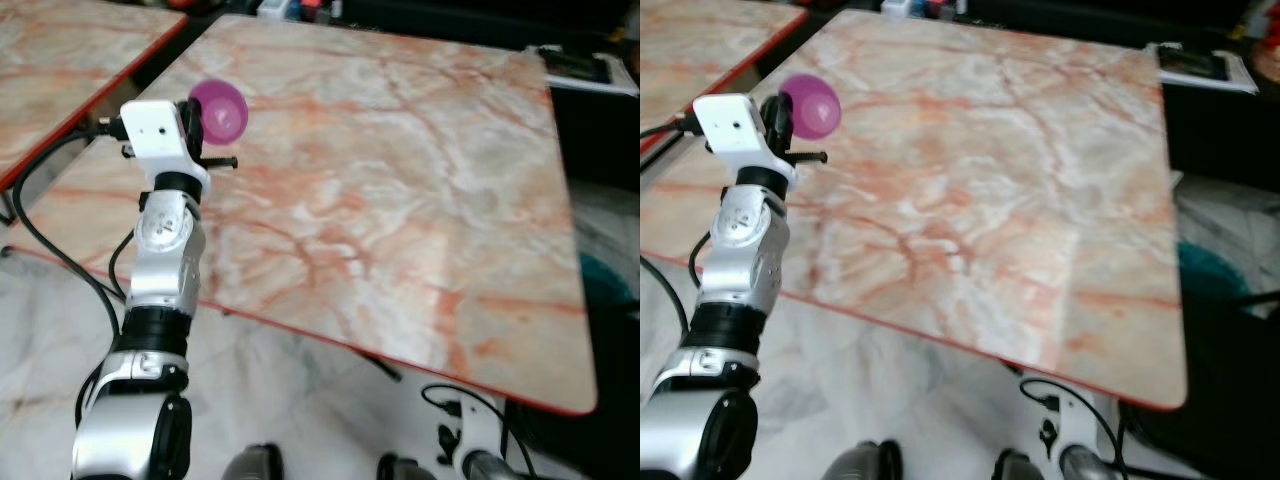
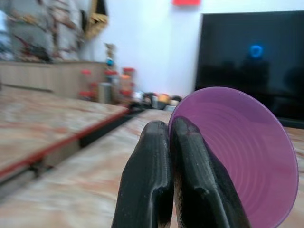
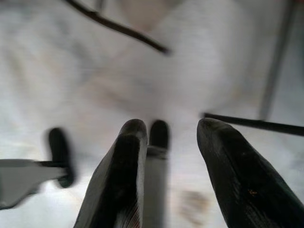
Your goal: Setting the table
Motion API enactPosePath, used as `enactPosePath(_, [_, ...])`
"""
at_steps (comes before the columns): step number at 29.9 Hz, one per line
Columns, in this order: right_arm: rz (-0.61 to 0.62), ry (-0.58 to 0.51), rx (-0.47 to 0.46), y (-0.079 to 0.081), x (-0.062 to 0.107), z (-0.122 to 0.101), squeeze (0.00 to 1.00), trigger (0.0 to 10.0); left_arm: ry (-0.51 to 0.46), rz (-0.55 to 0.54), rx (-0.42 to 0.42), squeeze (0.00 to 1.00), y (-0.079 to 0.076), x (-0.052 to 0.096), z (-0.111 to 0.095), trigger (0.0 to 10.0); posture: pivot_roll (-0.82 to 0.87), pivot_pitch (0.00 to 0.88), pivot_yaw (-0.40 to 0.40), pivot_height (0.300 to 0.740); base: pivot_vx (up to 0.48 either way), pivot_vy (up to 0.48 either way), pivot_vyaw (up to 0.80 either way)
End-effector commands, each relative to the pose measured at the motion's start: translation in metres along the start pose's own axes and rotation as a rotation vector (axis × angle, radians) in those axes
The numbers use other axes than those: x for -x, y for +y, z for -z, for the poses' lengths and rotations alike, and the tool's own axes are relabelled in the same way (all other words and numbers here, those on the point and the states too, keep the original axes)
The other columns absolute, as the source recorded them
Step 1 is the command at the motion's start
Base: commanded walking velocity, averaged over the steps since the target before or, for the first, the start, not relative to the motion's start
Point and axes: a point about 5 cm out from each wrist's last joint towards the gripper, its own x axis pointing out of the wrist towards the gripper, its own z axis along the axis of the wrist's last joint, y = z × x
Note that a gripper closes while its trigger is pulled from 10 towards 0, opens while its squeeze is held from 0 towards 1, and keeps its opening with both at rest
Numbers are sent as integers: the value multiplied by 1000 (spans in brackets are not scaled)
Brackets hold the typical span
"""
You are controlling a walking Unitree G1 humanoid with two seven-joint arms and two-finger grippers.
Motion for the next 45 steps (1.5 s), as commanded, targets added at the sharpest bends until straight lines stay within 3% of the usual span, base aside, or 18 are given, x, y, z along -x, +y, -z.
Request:
enactPosePath(1, [25,27,-8,-8,2,10,0,10000,-18,15,-10,0,-6,1,-4,10000,-8,156,1,740,0,480,0])
enactPosePath(29, [20,23,-1,-8,1,5,0,10000,25,-21,-52,0,12,2,-4,10000,17,187,-1,740,0,480,-196])
enactPosePath(45, [22,20,3,-8,1,5,0,10000,39,-23,-64,0,14,2,-3,10000,20,197,-1,740,0,480,0])
